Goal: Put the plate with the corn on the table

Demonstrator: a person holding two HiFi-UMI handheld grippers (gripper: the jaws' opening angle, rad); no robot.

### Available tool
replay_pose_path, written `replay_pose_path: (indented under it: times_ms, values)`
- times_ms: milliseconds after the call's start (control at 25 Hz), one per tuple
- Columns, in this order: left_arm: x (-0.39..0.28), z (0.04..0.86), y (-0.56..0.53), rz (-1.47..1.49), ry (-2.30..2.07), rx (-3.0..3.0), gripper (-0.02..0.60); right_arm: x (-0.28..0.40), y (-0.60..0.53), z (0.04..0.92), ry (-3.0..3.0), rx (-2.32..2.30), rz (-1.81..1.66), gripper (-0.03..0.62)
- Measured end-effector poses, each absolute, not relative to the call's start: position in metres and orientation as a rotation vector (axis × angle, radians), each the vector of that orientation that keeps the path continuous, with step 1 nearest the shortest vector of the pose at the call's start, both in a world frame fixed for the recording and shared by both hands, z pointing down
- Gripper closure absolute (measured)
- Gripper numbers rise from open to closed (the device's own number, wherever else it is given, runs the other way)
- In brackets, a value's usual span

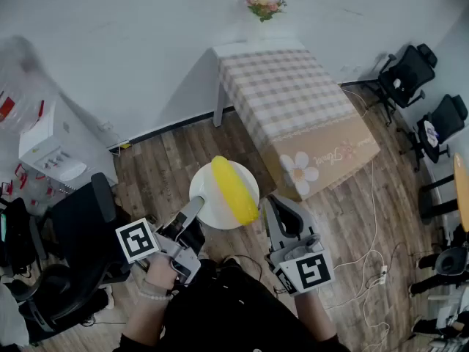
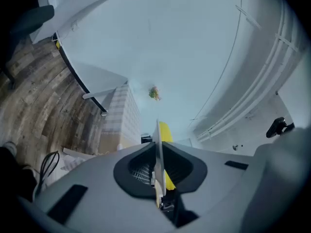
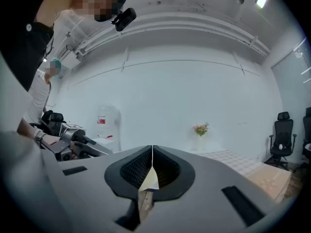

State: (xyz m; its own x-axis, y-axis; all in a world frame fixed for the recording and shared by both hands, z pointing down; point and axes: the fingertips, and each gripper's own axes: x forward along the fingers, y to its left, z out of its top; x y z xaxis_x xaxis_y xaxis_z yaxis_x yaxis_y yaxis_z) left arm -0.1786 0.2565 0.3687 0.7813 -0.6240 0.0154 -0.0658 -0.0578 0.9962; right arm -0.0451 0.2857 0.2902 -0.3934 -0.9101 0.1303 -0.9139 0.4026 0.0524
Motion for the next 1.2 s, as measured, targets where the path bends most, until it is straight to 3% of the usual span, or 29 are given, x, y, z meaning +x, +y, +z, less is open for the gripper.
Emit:
replay_pose_path:
  times_ms: [400,840,960,1200]
  values:
    - [-0.179,0.369,0.251,-0.497,-0.562,1.591,0.546,-0.037,0.278,0.299,-2.5,1.689,0.141,0.551]
    - [-0.187,0.368,0.251,-0.495,-0.536,1.597,0.546,-0.025,0.262,0.341,-2.625,1.77,1.129,0.548]
    - [-0.19,0.367,0.251,-0.497,-0.524,1.601,0.546,-0.031,0.261,0.346,-2.656,1.732,1.266,0.471]
    - [-0.195,0.364,0.25,-0.51,-0.502,1.6,0.546,-0.053,0.256,0.351,-2.733,1.632,1.481,0.47]
